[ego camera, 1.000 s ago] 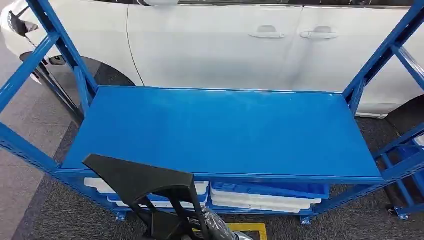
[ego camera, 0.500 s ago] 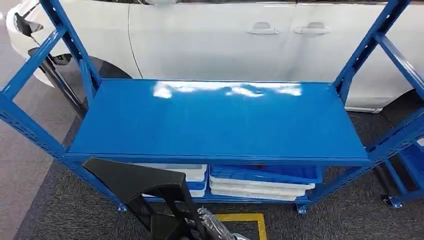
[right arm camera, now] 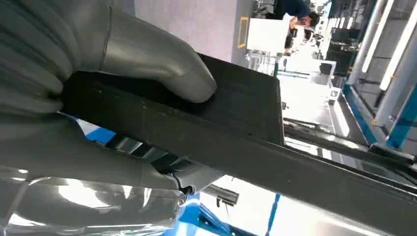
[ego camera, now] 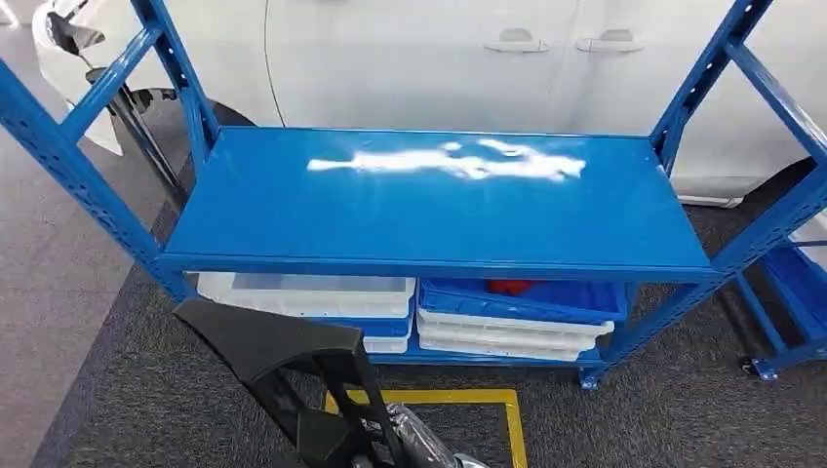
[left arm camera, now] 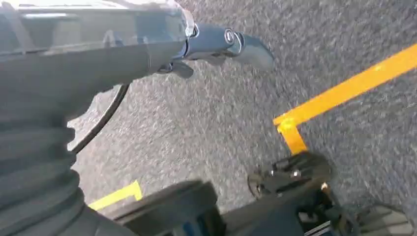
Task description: Take the parts from the cabinet and place them on the table.
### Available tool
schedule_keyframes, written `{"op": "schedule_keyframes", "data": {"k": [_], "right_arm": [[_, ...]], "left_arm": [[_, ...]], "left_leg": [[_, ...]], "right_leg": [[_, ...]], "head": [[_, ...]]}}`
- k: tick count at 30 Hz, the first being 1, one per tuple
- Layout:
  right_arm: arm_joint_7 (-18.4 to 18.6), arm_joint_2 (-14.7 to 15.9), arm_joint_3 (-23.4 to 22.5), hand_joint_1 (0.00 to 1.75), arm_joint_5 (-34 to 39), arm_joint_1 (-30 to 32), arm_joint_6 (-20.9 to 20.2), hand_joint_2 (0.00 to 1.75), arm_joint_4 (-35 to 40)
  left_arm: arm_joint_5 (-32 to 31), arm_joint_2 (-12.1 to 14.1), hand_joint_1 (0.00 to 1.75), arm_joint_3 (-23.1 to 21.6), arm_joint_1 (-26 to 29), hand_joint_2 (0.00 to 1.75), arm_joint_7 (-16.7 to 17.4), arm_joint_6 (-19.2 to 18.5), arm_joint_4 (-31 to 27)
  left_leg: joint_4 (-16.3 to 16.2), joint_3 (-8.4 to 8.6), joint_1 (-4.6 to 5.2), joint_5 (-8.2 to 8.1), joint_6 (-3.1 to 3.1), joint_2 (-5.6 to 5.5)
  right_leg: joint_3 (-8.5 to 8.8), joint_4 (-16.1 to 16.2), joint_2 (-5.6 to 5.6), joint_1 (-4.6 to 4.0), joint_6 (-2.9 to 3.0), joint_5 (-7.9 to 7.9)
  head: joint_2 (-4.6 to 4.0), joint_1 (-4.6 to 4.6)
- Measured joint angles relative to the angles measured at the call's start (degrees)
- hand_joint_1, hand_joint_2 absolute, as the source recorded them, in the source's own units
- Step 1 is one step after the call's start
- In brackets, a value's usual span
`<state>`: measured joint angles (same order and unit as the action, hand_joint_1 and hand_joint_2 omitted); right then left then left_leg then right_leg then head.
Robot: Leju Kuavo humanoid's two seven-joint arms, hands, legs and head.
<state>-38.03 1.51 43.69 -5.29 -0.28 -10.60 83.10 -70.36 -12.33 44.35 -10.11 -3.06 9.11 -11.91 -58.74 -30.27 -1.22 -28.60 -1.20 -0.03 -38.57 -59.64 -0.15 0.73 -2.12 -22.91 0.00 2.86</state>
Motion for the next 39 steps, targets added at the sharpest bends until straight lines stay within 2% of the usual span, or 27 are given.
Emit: {"op": "schedule_keyframes", "data": {"k": [1,3,4,5,7,8,9,10,11,14,15,16,18,19,20,21,23,24,25,26,30,31,33,34,35,37,39], "right_arm": [[0.0,0.0,-0.07,1.75,0.0,0.05,0.0,1.75,0.0],[0.0,0.0,-0.11,1.75,0.0,0.07,0.0,1.75,0.0],[0.0,0.0,-0.13,1.75,-0.02,0.12,0.0,1.75,-0.02],[0.02,0.0,-0.17,1.75,-0.17,0.12,0.04,1.75,-0.04],[0.04,0.0,-0.24,1.75,-0.35,0.05,-0.02,1.75,-0.11],[0.07,0.0,-0.26,1.75,-0.35,-0.03,-0.2,1.75,-0.11],[0.07,-0.02,-0.26,1.75,-0.35,-0.18,-0.37,1.75,-0.11],[0.05,-0.17,-0.35,1.75,-0.35,-0.39,-0.81,1.75,-0.11],[0.05,-0.33,-0.39,1.75,-0.35,-0.37,-1.2,1.75,-0.13],[0.06,-0.35,-0.52,1.75,-0.35,-0.18,-1.46,1.75,-0.13],[0.04,-0.39,-0.57,1.75,-0.35,-0.11,-1.55,1.75,-0.18],[0.07,-0.46,-0.63,1.75,-0.35,-0.06,-1.57,1.75,-0.17],[0.07,-0.46,-0.81,1.75,-0.37,0.09,-1.64,1.75,-0.22],[0.07,-0.46,-0.87,1.75,-0.39,0.19,-1.71,1.75,-0.26],[0.05,-0.46,-0.94,1.75,-0.46,0.23,-1.73,1.75,-0.28],[0.07,-0.46,-0.98,1.75,-0.55,0.26,-1.73,1.75,-0.28],[0.04,-0.46,-1.03,1.75,-0.72,0.27,-1.73,1.75,-0.28],[0.04,-0.46,-1.05,1.75,-0.85,0.27,-1.68,1.75,-0.26],[0.04,-0.48,-1.07,1.75,-0.96,0.29,-1.62,1.75,-0.26],[0.04,-0.46,-1.11,1.75,-1.03,0.28,-1.55,1.75,-0.24],[0.04,-0.37,-1.27,1.75,-1.18,0.5,-1.4,1.75,-0.26],[0.04,-0.31,-1.29,1.75,-1.18,0.56,-1.31,1.75,-0.26],[0.04,-0.26,-1.31,1.75,-1.18,0.62,-1.29,1.75,-0.28],[0.02,-0.22,-1.31,1.75,-1.18,0.64,-1.29,1.75,-0.28],[0.04,-0.22,-1.31,1.75,-1.18,0.68,-1.29,1.75,-0.28],[0.04,-0.17,-1.31,1.75,-1.18,0.76,-1.29,1.75,-0.31],[0.04,-0.17,-1.31,1.75,-1.18,0.73,-1.29,1.75,-0.28]], "left_arm": [[0.0,0.0,0.0,0.0,-0.1,1.75,0.0,0.0,0.0],[-0.02,0.0,0.0,0.0,-0.06,1.75,0.0,0.02,0.0],[-0.04,0.02,0.0,0.0,0.0,1.75,-0.02,0.0,0.0],[-0.2,0.02,0.0,-0.02,0.02,1.75,0.0,-0.06,0.0],[-0.31,0.02,0.0,-0.02,-0.01,1.75,0.02,-0.07,0.0],[-0.33,0.02,0.0,-0.02,-0.05,1.75,0.09,-0.07,0.0],[-0.33,0.02,0.0,-0.02,-0.13,1.75,0.15,-0.07,0.0],[-0.33,-0.11,0.0,-0.04,-0.11,1.75,0.15,-0.07,0.0],[-0.31,-0.11,0.0,-0.04,-0.12,1.75,0.13,-0.04,0.0],[-0.31,-0.17,0.0,-0.04,-0.16,1.75,-0.15,-0.04,0.0],[-0.31,-0.15,0.0,-0.04,0.02,1.75,-0.22,-0.04,0.0],[-0.33,-0.13,0.0,-0.04,0.03,1.75,-0.2,-0.07,0.0],[-0.39,-0.13,0.0,-0.04,0.1,1.75,-0.22,-0.22,0.0],[-0.42,-0.13,0.0,-0.04,0.09,1.75,-0.22,-0.24,0.0],[-0.42,-0.13,0.0,-0.04,0.11,1.75,-0.22,-0.28,0.0],[-0.42,-0.11,0.0,-0.04,0.14,1.75,-0.22,-0.28,0.0],[-0.42,-0.04,0.0,-0.04,0.13,1.75,-0.22,-0.28,0.0],[-0.44,-0.02,0.0,-0.04,0.05,1.75,-0.22,-0.28,0.0],[-0.5,-0.02,0.0,-0.07,-0.1,1.75,-0.24,-0.28,-0.02],[-0.52,-0.02,0.0,-0.09,-0.17,1.75,-0.39,-0.24,-0.02],[-0.59,-0.11,0.0,-0.11,0.21,1.75,-0.66,-0.22,0.0],[-0.59,-0.11,0.0,-0.11,0.13,1.75,-0.66,-0.22,0.0],[-0.61,-0.11,0.0,-0.13,0.07,1.75,-0.68,-0.22,0.0],[-0.61,-0.11,0.0,-0.13,0.14,1.75,-0.68,-0.22,0.0],[-0.61,-0.11,0.0,-0.13,0.21,1.75,-0.68,-0.22,0.0],[-0.63,-0.11,0.0,-0.13,0.23,1.75,-0.68,-0.22,0.0],[-0.66,-0.11,0.0,-0.15,0.21,1.75,-0.68,-0.22,0.0]], "left_leg": [[0.0,-0.77,-0.01,0.74,-0.38,0.01],[-0.06,-2.49,0.09,2.18,-0.53,0.07],[-0.09,-3.41,0.16,2.86,-0.53,0.17],[-0.13,-4.25,0.22,3.49,-0.49,0.22],[-0.14,-5.86,0.33,4.73,-0.33,0.25],[-0.13,-6.52,0.4,5.31,-0.22,0.23],[-0.14,-6.95,0.44,5.94,-0.05,0.13],[-0.2,-7.22,0.66,6.41,0.32,0.03],[0.12,-7.03,0.48,6.97,0.66,0.13],[1.07,-6.93,0.25,8.72,1.77,0.13],[0.61,-7.24,0.14,7.93,1.94,0.09],[-1.12,-8.03,0.17,4.41,2.17,0.04],[-8.62,-9.78,0.12,-2.86,2.47,0.06],[-13.29,-10.6,0.13,-5.24,2.67,0.07],[-16.31,-10.73,0.12,-5.26,2.8,0.07],[-17.3,-10.02,0.12,-3.53,2.83,0.07],[-13.38,-5.75,0.12,0.99,2.78,0.07],[-8.12,-1.55,0.12,1.46,2.65,0.08],[-2.78,2.35,0.15,-1.06,2.5,0.06],[1.79,4.83,0.48,-3.0,2.12,-0.1],[1.36,2.89,0.36,-1.37,0.16,0.4],[1.3,2.11,0.41,-0.63,-0.16,0.48],[1.26,0.38,0.45,0.72,-0.56,0.53],[1.19,-0.4,0.53,1.43,-0.57,0.57],[1.12,-1.35,0.55,2.11,-0.52,0.64],[0.79,-3.43,0.61,3.44,-0.33,0.67],[0.51,-4.99,0.66,4.48,-0.09,0.6]], "right_leg": [[-0.85,-2.22,0.01,0.04,-0.24,-3.57],[-2.79,-10.55,0.0,0.11,-0.74,-10.47],[-3.4,-14.54,0.01,0.11,-0.84,-11.89],[-3.2,-16.55,0.01,0.11,-0.82,-11.47],[0.6,-13.59,0.02,0.03,-0.42,-7.7],[3.89,-9.38,0.04,-0.05,0.0,-6.17],[8.18,-3.75,0.09,-0.25,0.63,-5.96],[12.3,2.36,0.09,-0.7,1.24,-8.36],[12.5,2.81,0.04,-0.75,1.06,-8.15],[11.66,3.41,0.17,-1.15,2.2,-6.65],[11.25,4.06,-0.2,-0.45,2.68,-5.47],[10.38,4.25,-0.15,-0.55,3.25,-4.66],[8.63,4.2,-0.2,-0.65,3.5,-3.26],[7.48,4.1,-0.31,-0.75,3.53,-2.44],[6.39,3.91,-0.36,-0.81,3.5,-1.73],[5.27,3.68,-0.43,-0.83,3.41,-1.09],[3.1,2.91,-0.44,-0.77,3.08,-0.02],[1.95,2.26,-0.43,-0.72,2.78,0.48],[1.26,1.53,-0.42,-0.86,2.45,0.77],[0.82,0.94,-0.49,-1.03,2.15,1.0],[0.34,0.89,-0.42,-0.61,0.78,2.42],[-0.34,-0.48,-0.25,-0.52,0.37,-0.61],[-2.17,-7.7,-0.15,-0.29,-0.34,-8.2],[-2.94,-11.81,-0.15,-0.21,-0.56,-10.53],[-3.33,-15.17,-0.15,-0.16,-0.68,-11.19],[-1.19,-15.57,-0.13,-0.06,-0.57,-7.63],[5.44,-7.31,-0.09,-0.11,0.16,-4.63]], "head": [[0.0,0.0],[0.0,0.0],[0.0,0.0],[0.0,0.0],[0.0,0.0],[0.0,0.0],[0.0,0.0],[0.0,0.0],[0.02,0.09],[0.0,0.0],[0.0,0.0],[0.0,0.02],[0.0,0.02],[0.0,0.02],[0.0,0.02],[0.0,0.02],[0.0,0.02],[0.0,0.02],[0.02,0.02],[0.0,0.02],[0.0,0.0],[0.0,0.0],[0.0,0.02],[0.0,0.0],[0.0,0.02],[0.0,0.02],[0.0,0.02]]}}
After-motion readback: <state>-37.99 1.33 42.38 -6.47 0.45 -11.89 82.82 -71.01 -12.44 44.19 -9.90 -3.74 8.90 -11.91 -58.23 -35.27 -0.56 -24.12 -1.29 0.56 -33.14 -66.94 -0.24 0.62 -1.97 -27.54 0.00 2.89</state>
